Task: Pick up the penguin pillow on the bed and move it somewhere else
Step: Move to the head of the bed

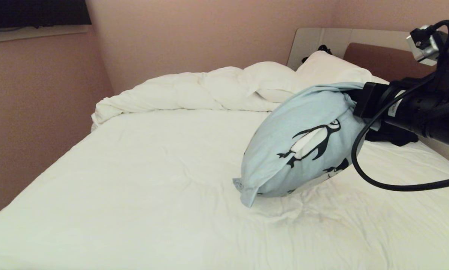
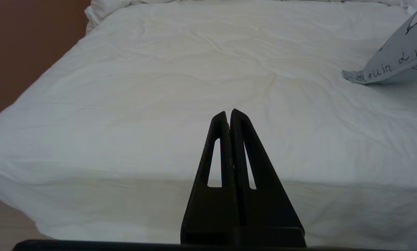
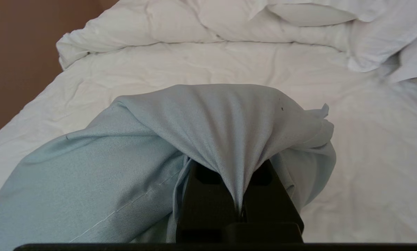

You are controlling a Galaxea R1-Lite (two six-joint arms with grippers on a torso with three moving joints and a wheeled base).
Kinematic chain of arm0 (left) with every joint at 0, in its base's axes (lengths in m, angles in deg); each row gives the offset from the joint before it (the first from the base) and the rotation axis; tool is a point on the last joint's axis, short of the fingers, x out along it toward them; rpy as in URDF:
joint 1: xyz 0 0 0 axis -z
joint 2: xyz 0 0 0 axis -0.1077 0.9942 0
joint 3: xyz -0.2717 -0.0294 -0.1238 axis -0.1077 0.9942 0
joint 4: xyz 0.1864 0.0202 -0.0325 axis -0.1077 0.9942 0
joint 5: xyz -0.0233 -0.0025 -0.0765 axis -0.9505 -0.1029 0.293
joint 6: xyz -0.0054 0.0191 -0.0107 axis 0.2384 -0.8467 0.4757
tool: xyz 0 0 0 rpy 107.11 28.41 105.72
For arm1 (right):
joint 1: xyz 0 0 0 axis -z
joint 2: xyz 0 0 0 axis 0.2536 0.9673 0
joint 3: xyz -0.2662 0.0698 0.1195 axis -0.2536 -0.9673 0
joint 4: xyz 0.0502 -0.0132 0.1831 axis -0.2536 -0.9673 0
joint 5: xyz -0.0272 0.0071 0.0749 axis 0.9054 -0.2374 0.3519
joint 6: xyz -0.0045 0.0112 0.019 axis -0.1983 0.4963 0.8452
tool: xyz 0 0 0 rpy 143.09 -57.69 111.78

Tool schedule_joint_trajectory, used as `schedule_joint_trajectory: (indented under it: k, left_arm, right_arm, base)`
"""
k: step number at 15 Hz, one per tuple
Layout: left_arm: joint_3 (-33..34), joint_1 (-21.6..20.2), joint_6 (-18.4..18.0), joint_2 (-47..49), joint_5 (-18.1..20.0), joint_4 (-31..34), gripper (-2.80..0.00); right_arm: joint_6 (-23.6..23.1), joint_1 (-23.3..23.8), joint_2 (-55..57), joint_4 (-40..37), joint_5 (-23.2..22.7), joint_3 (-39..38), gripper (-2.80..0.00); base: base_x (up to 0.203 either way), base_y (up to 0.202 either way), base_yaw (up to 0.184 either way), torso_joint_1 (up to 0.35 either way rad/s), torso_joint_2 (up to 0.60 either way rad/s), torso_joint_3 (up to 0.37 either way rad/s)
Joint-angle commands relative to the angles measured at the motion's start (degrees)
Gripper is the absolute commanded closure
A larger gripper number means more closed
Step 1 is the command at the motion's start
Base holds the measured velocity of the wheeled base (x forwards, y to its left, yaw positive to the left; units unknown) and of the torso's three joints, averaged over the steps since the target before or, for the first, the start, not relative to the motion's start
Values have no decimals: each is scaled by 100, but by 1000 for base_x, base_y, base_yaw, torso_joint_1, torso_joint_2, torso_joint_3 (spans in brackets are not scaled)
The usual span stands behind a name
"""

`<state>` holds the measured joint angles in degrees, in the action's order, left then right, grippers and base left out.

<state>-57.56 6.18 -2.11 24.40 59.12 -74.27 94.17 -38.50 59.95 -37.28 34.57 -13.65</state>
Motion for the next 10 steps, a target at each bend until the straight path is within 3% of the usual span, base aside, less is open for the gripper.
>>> schedule_joint_trajectory:
  k: [1, 10]
  left_arm:
    - [0, 0, 2, -2, -2, -2, 0]
    - [0, 0, 2, -2, -2, -2, 0]
  right_arm:
    - [0, -1, -2, 16, 2, 1, 0]
    - [9, 34, 15, 16, -112, -8, 0]
  base:
    - [0, -191, 2, -5, 2, -1]
    - [0, -192, 0, 1, 4, 3]
